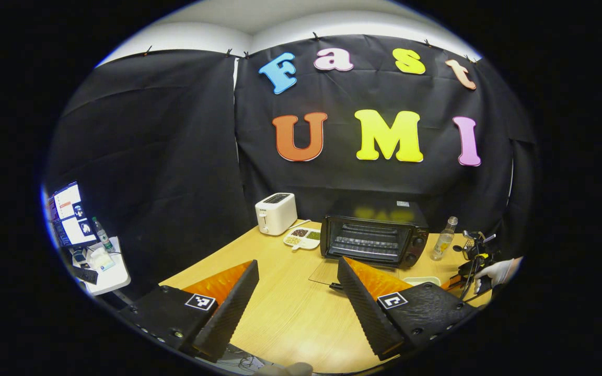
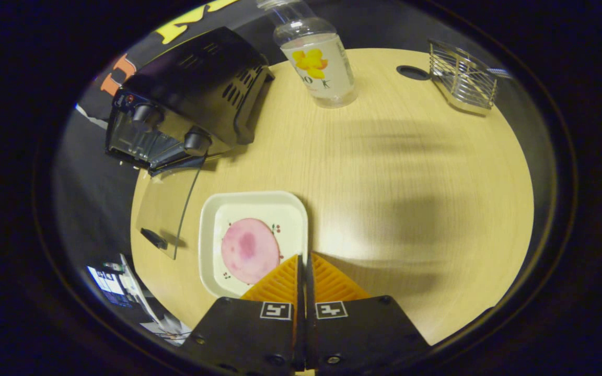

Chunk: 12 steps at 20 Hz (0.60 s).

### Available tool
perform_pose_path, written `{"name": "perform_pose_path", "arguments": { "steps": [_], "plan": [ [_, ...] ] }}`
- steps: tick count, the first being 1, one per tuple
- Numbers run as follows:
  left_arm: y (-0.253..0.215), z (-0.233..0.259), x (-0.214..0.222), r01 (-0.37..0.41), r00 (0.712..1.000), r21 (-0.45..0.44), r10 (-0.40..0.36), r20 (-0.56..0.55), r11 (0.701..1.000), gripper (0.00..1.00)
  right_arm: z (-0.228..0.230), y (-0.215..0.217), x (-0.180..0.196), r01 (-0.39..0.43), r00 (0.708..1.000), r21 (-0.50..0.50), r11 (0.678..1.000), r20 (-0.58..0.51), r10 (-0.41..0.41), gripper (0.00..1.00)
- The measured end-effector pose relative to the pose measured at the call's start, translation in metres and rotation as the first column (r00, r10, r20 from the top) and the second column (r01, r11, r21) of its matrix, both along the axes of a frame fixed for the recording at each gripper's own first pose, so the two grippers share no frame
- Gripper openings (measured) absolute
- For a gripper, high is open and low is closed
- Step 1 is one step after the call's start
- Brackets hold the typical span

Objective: Open the electric oven with the left hand, put the food in, and close the electric oven.

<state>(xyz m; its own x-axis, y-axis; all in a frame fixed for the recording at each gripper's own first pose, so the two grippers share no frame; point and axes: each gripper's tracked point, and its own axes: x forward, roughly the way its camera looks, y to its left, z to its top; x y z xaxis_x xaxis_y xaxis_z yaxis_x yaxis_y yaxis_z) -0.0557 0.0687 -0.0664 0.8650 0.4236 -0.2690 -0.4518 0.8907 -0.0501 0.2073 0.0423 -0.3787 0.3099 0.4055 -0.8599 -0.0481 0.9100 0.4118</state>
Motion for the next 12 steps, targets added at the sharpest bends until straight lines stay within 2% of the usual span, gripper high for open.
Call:
{"name": "perform_pose_path", "arguments": {
  "steps": [2,4,6,11,12],
  "plan": [
    [-0.003,-0.001,0.002,0.006,1.0,-0.009,-0.005,0.006,1.0,0.97,0.001,0.002,-0.003,0.04,0.999,0.114,0.993,-0.031,-0.036,0.02],
    [-0.004,-0.001,0.003,0.017,1.0,-0.014,-0.017,0.006,1.0,0.97,0.001,0.005,-0.005,0.097,0.994,0.234,0.967,-0.078,-0.081,0.02],
    [-0.001,0.0,0.005,0.037,0.999,-0.01,-0.036,0.014,0.999,0.97,0.002,0.005,-0.007,0.151,0.987,0.312,0.938,-0.1,-0.126,0.04],
    [0.013,0.0,0.023,0.116,0.992,-0.022,-0.115,0.042,0.993,0.97,0.015,0.0,-0.009,0.297,0.954,0.376,0.878,-0.091,-0.285,0.01],
    [0.017,0.0,0.027,0.137,0.99,-0.019,-0.136,0.05,0.99,0.97,0.021,-0.003,-0.01,0.325,0.944,0.378,0.867,-0.076,-0.321,0.04]
  ]
}}
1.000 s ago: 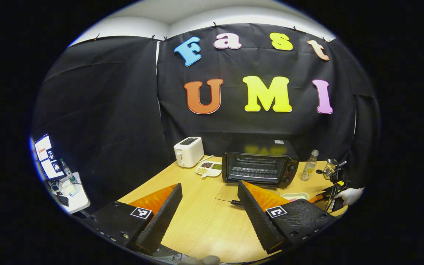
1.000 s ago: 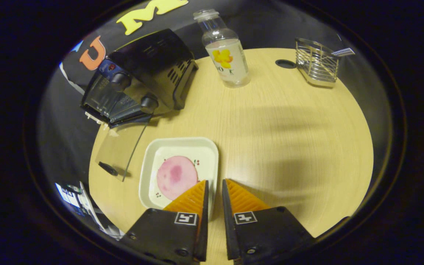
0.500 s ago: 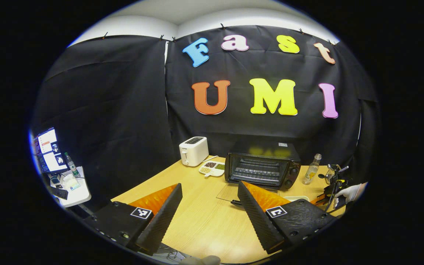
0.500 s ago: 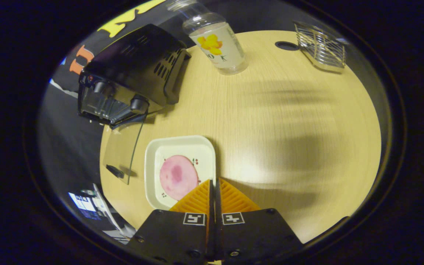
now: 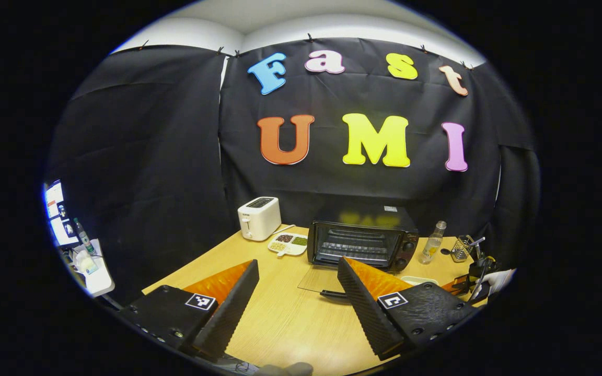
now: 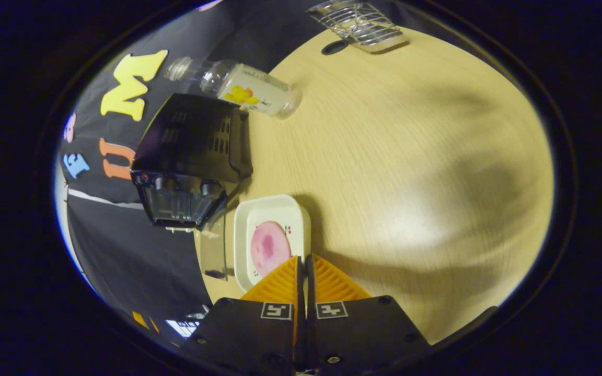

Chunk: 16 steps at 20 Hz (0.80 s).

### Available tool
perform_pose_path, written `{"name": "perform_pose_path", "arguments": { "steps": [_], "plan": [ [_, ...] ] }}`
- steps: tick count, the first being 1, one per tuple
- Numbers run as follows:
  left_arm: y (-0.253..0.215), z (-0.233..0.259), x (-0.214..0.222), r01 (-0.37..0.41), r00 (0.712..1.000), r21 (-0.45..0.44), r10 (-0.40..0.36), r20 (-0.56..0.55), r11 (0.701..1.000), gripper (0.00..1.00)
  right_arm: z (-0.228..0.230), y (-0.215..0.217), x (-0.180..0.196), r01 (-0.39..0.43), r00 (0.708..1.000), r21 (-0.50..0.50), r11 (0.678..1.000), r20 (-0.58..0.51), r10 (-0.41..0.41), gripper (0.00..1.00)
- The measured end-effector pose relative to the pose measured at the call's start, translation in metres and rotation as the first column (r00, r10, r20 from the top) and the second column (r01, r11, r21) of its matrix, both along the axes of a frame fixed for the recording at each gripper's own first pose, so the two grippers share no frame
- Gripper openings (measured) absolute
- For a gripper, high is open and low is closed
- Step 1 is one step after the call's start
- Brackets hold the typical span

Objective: Open the electric oven with the left hand, put the food in, and close the electric oven.

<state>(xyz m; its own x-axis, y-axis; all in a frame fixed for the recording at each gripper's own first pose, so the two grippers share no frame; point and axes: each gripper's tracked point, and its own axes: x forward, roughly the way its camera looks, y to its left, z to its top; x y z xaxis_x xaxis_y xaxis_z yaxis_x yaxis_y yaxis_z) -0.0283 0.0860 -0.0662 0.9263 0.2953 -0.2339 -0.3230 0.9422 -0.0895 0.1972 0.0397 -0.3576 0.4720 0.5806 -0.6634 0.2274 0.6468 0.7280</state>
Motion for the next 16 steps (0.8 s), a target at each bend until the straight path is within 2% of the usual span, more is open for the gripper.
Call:
{"name": "perform_pose_path", "arguments": {
  "steps": [2,3,4,5,6,7,12,14,16],
  "plan": [
    [0.007,-0.004,0.006,0.044,0.999,0.0,-0.044,0.002,0.999,0.97,0.017,-0.005,-0.005,0.066,0.997,-0.012,0.998,0.028,-0.065,0.0],
    [0.011,-0.003,0.009,0.068,0.998,0.006,-0.068,0.008,0.998,0.97,0.026,-0.003,-0.01,0.089,0.995,-0.016,0.996,0.047,-0.088,0.04],
    [0.017,-0.003,0.013,0.087,0.996,0.016,-0.087,0.012,0.996,0.97,0.036,0.001,-0.014,0.117,0.991,-0.014,0.993,0.065,-0.116,0.0],
    [0.022,-0.003,0.015,0.103,0.995,0.021,-0.103,0.011,0.994,0.97,0.046,0.007,-0.019,0.148,0.986,0.001,0.989,0.078,-0.148,0.07],
    [0.026,-0.004,0.016,0.121,0.993,0.021,-0.121,0.013,0.992,0.97,0.056,0.017,-0.023,0.181,0.979,0.025,0.983,0.086,-0.183,0.01],
    [0.029,-0.004,0.018,0.14,0.99,0.02,-0.14,0.013,0.99,0.97,0.063,0.027,-0.027,0.21,0.973,0.049,0.976,0.089,-0.214,0.04],
    [0.048,-0.004,0.019,0.195,0.981,0.048,-0.195,-0.004,0.98,0.97,0.082,0.098,-0.047,0.306,0.94,0.136,0.942,0.113,-0.321,0.01],
    [0.054,-0.003,0.014,0.206,0.979,0.067,-0.205,-0.018,0.976,0.97,0.078,0.131,-0.054,0.356,0.924,0.149,0.922,0.09,-0.372,0.04],
    [0.052,0.001,0.011,0.215,0.977,0.067,-0.214,-0.019,0.974,0.97,0.068,0.167,-0.055,0.411,0.906,0.162,0.897,0.035,-0.421,0.0]
  ]
}}
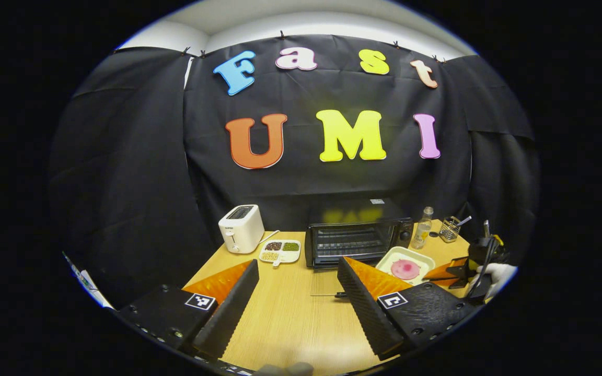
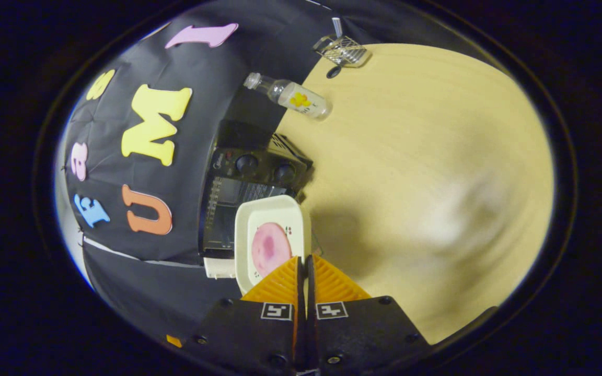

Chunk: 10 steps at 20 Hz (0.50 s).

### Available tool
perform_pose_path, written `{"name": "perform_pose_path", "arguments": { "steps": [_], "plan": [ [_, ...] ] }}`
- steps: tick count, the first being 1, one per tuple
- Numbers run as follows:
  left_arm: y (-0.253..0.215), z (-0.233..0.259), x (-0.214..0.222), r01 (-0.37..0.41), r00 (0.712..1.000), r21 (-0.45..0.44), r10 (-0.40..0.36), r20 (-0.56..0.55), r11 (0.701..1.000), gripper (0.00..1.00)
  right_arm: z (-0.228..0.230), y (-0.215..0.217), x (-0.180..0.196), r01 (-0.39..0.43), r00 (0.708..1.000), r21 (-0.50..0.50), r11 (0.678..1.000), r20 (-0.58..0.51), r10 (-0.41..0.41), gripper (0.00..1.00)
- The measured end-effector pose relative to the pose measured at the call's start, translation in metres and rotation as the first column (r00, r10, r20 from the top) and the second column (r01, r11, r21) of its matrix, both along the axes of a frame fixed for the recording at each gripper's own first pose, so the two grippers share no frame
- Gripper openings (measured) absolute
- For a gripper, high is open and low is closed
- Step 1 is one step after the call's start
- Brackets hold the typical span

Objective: Open the electric oven with the left hand, put the food in, and close the electric oven.

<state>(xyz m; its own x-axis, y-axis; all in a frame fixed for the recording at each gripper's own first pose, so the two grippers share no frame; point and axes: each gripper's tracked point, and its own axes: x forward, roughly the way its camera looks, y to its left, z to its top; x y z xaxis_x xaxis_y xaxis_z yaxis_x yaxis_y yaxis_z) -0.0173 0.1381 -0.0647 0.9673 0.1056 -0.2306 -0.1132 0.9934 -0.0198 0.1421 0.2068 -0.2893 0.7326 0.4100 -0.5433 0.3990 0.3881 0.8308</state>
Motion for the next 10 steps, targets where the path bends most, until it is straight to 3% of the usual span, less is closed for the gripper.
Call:
{"name": "perform_pose_path", "arguments": {
  "steps": [4,10],
  "plan": [
    [0.002,0.01,-0.006,-0.017,1.0,0.008,0.017,0.019,1.0,0.97,-0.012,0.063,-0.002,-0.028,1.0,-0.01,1.0,-0.015,0.028,0.04],
    [0.006,0.006,-0.013,-0.028,1.0,0.003,0.028,0.012,1.0,0.97,-0.011,0.101,0.032,-0.022,1.0,-0.001,1.0,0.012,0.022,0.0]
  ]
}}
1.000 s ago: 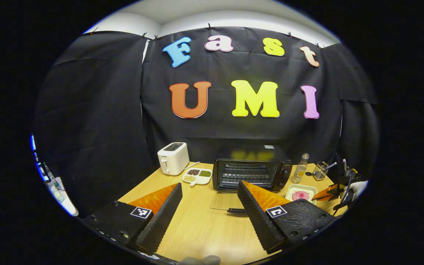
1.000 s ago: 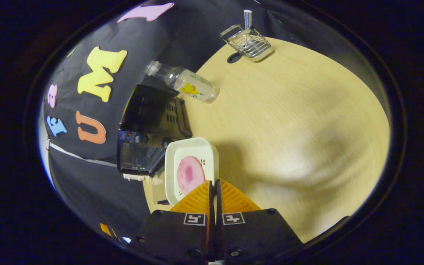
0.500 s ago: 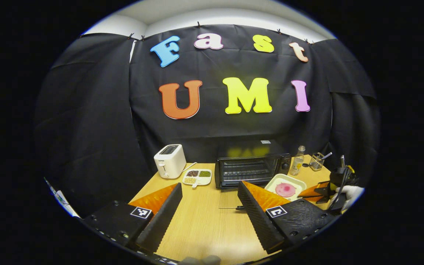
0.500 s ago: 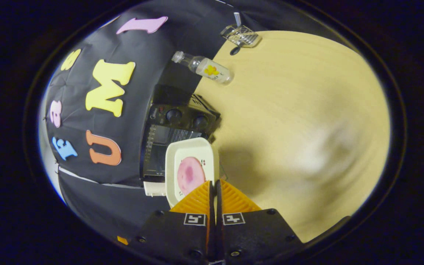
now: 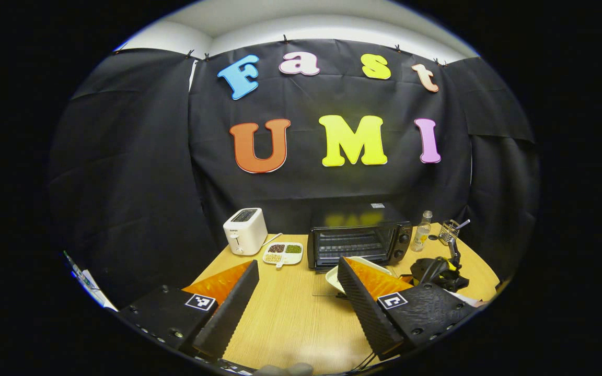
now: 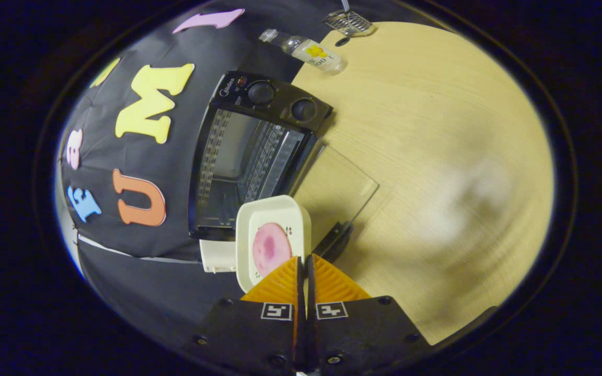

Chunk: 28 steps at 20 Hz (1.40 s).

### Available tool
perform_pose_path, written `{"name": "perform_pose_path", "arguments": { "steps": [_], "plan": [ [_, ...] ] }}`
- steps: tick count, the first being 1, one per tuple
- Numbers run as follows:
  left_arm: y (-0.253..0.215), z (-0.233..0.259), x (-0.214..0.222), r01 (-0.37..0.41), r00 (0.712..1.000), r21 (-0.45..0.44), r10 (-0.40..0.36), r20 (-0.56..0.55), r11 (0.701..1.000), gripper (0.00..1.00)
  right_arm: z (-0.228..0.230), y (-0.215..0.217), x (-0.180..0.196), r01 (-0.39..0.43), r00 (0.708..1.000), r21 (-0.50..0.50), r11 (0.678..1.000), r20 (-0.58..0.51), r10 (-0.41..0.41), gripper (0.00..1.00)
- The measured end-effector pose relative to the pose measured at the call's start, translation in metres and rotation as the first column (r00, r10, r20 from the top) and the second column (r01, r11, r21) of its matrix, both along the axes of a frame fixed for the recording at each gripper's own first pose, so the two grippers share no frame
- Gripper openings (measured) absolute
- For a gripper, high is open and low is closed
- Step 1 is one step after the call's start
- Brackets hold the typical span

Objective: Open the electric oven with the left hand, put the food in, and close the electric oven.

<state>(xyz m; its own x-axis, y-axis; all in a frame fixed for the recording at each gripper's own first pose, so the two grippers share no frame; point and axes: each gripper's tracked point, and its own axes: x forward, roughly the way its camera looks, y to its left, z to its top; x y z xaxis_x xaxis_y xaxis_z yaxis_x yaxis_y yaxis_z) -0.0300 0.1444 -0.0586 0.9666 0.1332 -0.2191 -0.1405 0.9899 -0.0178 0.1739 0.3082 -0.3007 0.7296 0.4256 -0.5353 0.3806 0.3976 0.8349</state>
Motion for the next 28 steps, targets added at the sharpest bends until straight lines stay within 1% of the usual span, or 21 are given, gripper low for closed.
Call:
{"name": "perform_pose_path", "arguments": {
  "steps": [1,2,3,4,5,6,8,9,13,16,17,18,19,20,22,23,24,25,26,27,28],
  "plan": [
    [0.003,-0.002,0.0,-0.007,1.0,0.005,0.007,-0.005,1.0,0.97,0.001,-0.001,0.011,0.014,1.0,0.0,1.0,0.003,-0.014,0.0],
    [0.005,-0.002,-0.001,-0.01,1.0,0.005,0.01,-0.007,1.0,0.97,0.001,-0.003,0.021,0.029,1.0,-0.001,1.0,0.003,-0.029,0.04],
    [0.008,-0.004,0.0,-0.014,1.0,0.007,0.015,-0.01,1.0,0.97,0.002,-0.006,0.031,0.045,0.999,-0.006,0.999,0.009,-0.045,0.04],
    [0.011,-0.007,0.001,-0.019,1.0,0.011,0.019,-0.016,1.0,0.97,0.003,-0.009,0.042,0.057,0.998,-0.012,0.998,0.012,-0.057,0.0],
    [0.015,-0.008,0.001,-0.025,0.999,0.013,0.026,-0.021,1.0,0.97,0.005,-0.013,0.054,0.073,0.997,-0.016,0.997,0.019,-0.073,0.04],
    [0.018,-0.01,0.003,-0.032,0.999,0.01,0.032,-0.024,0.999,0.97,0.007,-0.015,0.066,0.083,0.996,-0.024,0.996,0.028,-0.083,0.04],
    [0.023,-0.013,0.006,-0.05,0.998,-0.003,0.05,-0.032,0.999,0.97,0.007,-0.017,0.088,0.076,0.996,-0.061,0.995,0.048,-0.073,0.0],
    [0.027,-0.014,0.009,-0.061,0.998,-0.005,0.061,-0.033,0.998,0.97,0.005,-0.018,0.099,0.065,0.997,-0.081,0.995,0.052,-0.061,0.04],
    [0.035,-0.018,0.012,-0.096,0.994,0.009,0.096,-0.052,0.995,0.97,0.012,-0.018,0.142,0.088,0.991,-0.071,0.994,0.105,-0.081,0.04],
    [0.039,-0.016,0.013,-0.125,0.99,0.015,0.125,-0.058,0.992,0.97,0.013,-0.018,0.164,0.108,0.986,-0.066,0.992,0.135,-0.098,0.04],
    [0.04,-0.016,0.012,-0.134,0.989,0.015,0.135,-0.058,0.991,0.97,0.014,-0.017,0.169,0.11,0.984,-0.058,0.992,0.148,-0.101,0.01],
    [0.041,-0.016,0.012,-0.142,0.988,0.015,0.142,-0.058,0.99,0.97,0.015,-0.016,0.173,0.113,0.981,-0.055,0.992,0.163,-0.102,0.04],
    [0.041,-0.016,0.012,-0.149,0.987,0.015,0.149,-0.061,0.989,0.97,0.017,-0.016,0.178,0.114,0.978,-0.055,0.992,0.18,-0.102,0.02],
    [0.041,-0.017,0.014,-0.153,0.986,0.017,0.153,-0.064,0.988,0.97,0.018,-0.016,0.178,0.112,0.976,-0.058,0.992,0.195,-0.099,0.07],
    [0.04,-0.017,0.015,-0.158,0.985,0.015,0.158,-0.065,0.987,0.97,0.026,-0.017,0.181,0.108,0.968,-0.034,0.994,0.231,-0.098,0.07],
    [0.039,-0.016,0.015,-0.158,0.985,0.014,0.159,-0.061,0.987,0.97,0.029,-0.018,0.179,0.109,0.967,-0.026,0.994,0.235,-0.1,0.17],
    [0.038,-0.015,0.016,-0.159,0.986,0.013,0.159,-0.058,0.987,0.97,0.031,-0.021,0.18,0.109,0.964,-0.025,0.994,0.248,-0.099,0.14],
    [0.037,-0.014,0.018,-0.157,0.986,0.012,0.158,-0.056,0.987,0.97,0.035,-0.022,0.179,0.104,0.962,-0.026,0.994,0.256,-0.094,0.26],
    [0.034,-0.013,0.019,-0.154,0.987,0.01,0.155,-0.053,0.988,0.97,0.038,-0.023,0.173,0.094,0.962,-0.036,0.995,0.26,-0.082,0.32],
    [0.031,-0.012,0.021,-0.149,0.988,0.007,0.149,-0.049,0.989,0.97,0.04,-0.027,0.169,0.084,0.961,-0.051,0.995,0.268,-0.067,0.52],
    [0.029,-0.013,0.021,-0.145,0.988,0.004,0.145,-0.047,0.989,0.97,0.048,-0.029,0.163,0.074,0.958,-0.068,0.995,0.28,-0.052,0.47]
  ]
}}
